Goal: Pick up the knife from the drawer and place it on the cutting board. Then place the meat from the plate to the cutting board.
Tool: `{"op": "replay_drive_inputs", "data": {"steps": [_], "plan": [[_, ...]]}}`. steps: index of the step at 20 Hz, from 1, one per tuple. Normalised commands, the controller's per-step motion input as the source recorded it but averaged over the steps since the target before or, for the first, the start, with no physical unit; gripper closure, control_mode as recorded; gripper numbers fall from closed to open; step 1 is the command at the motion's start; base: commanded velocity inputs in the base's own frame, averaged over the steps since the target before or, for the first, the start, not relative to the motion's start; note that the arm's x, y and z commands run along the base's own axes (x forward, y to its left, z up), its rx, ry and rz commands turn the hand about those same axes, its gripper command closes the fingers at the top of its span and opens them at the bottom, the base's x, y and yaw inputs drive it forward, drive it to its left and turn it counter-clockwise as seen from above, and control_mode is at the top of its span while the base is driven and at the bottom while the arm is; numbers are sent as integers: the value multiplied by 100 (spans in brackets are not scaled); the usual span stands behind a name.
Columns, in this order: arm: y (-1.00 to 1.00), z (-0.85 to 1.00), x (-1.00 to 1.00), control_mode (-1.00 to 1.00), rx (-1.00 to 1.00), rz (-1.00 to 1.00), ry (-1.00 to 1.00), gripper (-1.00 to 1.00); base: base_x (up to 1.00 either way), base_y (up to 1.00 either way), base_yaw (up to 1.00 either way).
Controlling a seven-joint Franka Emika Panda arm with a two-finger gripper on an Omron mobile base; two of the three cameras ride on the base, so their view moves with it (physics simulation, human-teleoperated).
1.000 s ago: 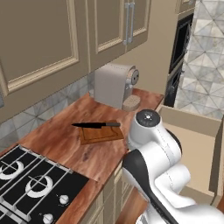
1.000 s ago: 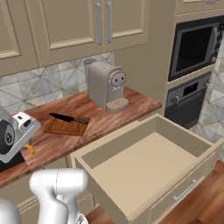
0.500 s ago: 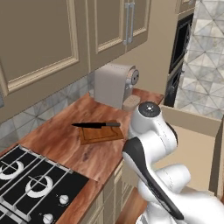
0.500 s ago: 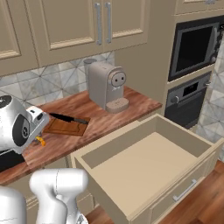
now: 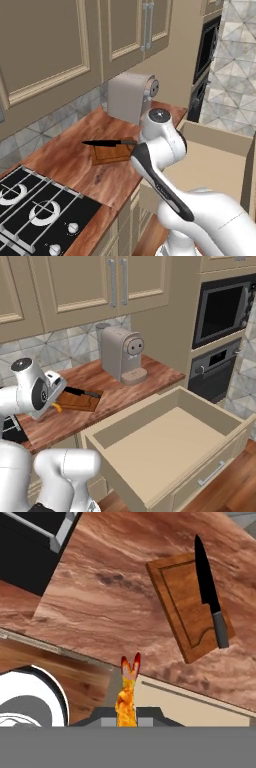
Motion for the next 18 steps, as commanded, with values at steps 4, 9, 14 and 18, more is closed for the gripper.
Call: {"op": "replay_drive_inputs", "data": {"steps": [4,9,14,18], "plan": [[4,-22,52,-100,0,0,3,100,0,0,0],[11,-24,49,-100,0,0,3,100,0,0,0],[20,-27,51,-100,0,0,5,100,0,0,0],[19,-33,49,-100,0,0,4,100,0,0,0]]}}
